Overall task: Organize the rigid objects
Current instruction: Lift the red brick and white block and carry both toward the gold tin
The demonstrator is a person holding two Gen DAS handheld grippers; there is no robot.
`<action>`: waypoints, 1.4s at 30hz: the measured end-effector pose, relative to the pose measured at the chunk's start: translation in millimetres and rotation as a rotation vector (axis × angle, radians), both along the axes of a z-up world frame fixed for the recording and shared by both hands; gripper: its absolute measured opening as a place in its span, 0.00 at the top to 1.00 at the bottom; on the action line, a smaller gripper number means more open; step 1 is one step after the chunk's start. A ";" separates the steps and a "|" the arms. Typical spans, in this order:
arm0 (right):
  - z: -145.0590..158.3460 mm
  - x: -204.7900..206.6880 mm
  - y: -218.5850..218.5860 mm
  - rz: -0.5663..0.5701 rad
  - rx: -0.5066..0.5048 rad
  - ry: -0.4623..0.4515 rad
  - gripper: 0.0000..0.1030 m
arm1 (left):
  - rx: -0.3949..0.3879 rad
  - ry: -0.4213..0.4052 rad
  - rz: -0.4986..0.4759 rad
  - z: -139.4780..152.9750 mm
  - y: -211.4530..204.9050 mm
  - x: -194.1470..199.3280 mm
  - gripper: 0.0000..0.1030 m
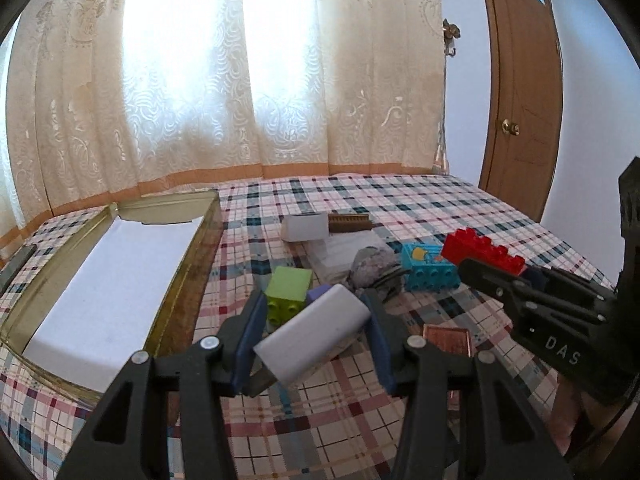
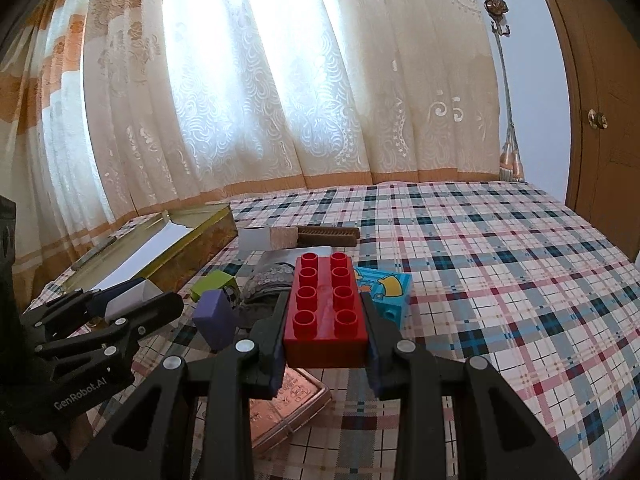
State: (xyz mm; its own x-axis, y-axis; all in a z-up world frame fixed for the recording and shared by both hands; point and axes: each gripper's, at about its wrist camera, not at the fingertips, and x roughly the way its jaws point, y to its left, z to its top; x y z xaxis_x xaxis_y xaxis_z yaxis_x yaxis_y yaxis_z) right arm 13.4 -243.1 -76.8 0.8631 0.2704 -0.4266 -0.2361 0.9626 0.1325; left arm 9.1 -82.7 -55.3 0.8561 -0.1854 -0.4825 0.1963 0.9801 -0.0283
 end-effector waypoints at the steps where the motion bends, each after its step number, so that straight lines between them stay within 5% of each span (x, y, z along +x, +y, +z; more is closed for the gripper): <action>1: 0.2 -0.5 -0.2 0.000 0.001 -0.004 0.67 | -0.002 -0.006 0.000 0.5 0.6 -1.5 0.53; 26: 5.7 -19.0 -0.9 -0.033 0.024 -0.115 0.67 | -0.008 -0.133 0.038 7.4 19.9 -23.2 0.53; 42: 4.9 -29.3 36.5 0.023 -0.024 -0.158 0.67 | 0.025 -0.230 0.086 10.5 39.5 -40.8 0.53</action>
State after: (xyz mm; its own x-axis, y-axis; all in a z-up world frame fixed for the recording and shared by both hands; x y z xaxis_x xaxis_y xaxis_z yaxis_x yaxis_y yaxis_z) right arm -15.9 -206.6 -71.9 0.9138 0.2823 -0.2921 -0.2743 0.9592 0.0689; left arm -31.7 -43.2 -44.8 0.9560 -0.0980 -0.2765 0.1110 0.9933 0.0317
